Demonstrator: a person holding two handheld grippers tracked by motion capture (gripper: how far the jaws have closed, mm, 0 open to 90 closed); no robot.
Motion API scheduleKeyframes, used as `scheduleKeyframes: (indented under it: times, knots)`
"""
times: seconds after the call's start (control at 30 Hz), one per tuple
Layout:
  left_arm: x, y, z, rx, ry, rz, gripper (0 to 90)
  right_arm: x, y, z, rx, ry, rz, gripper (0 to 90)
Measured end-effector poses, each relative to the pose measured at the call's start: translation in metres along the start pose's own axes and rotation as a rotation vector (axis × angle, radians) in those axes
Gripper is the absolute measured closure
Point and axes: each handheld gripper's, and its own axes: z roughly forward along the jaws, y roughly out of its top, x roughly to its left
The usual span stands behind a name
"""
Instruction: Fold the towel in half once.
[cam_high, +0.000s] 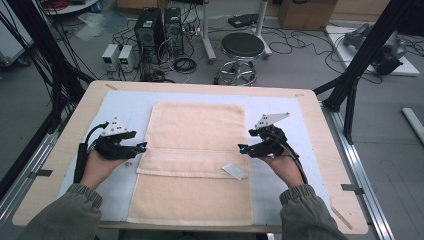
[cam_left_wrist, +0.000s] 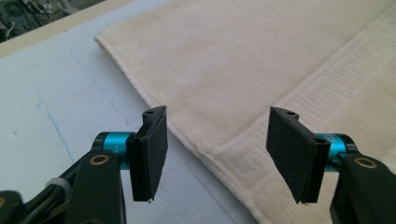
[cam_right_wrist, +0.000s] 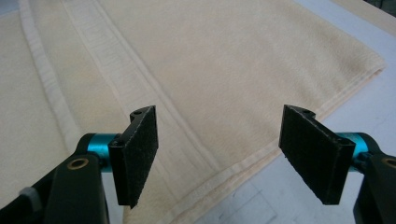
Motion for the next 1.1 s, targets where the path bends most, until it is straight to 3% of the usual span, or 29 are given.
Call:
scheduleKeyframes:
  times: [0.1,0.17,0.23,0.37,0.53,0.8,1.1]
  knots:
    - [-0.009,-0.005,-0.002,0.003,-0.016,0.016,36.8,0.005,-0.003,0.000,0.029,0.011,0.024,19.7]
    - [-0.013,-0.009,-0.003,0.000,-0.025,0.021,36.2,0.012,-0.003,0.000,0.034,0.005,-0.009,20.0]
    - [-0.016,-0.013,-0.003,0.007,-0.034,0.018,34.5,0.018,-0.005,-0.002,0.000,-0.006,-0.038,21.9]
    - [-0.022,-0.021,-0.002,0.007,-0.053,0.009,33.4,0.020,-0.015,-0.001,0.001,0.000,-0.022,21.8]
    - [-0.030,-0.025,-0.001,0.025,-0.071,0.030,33.4,0.022,-0.031,-0.001,0.008,0.010,-0.004,23.6]
    - [-0.036,-0.033,0.005,0.053,-0.096,0.045,39.5,0.029,-0.049,0.009,0.021,0.051,-0.017,37.9]
    - [-0.038,-0.038,0.015,0.077,-0.121,0.067,58.7,0.028,-0.058,0.022,0.080,0.067,-0.030,56.0]
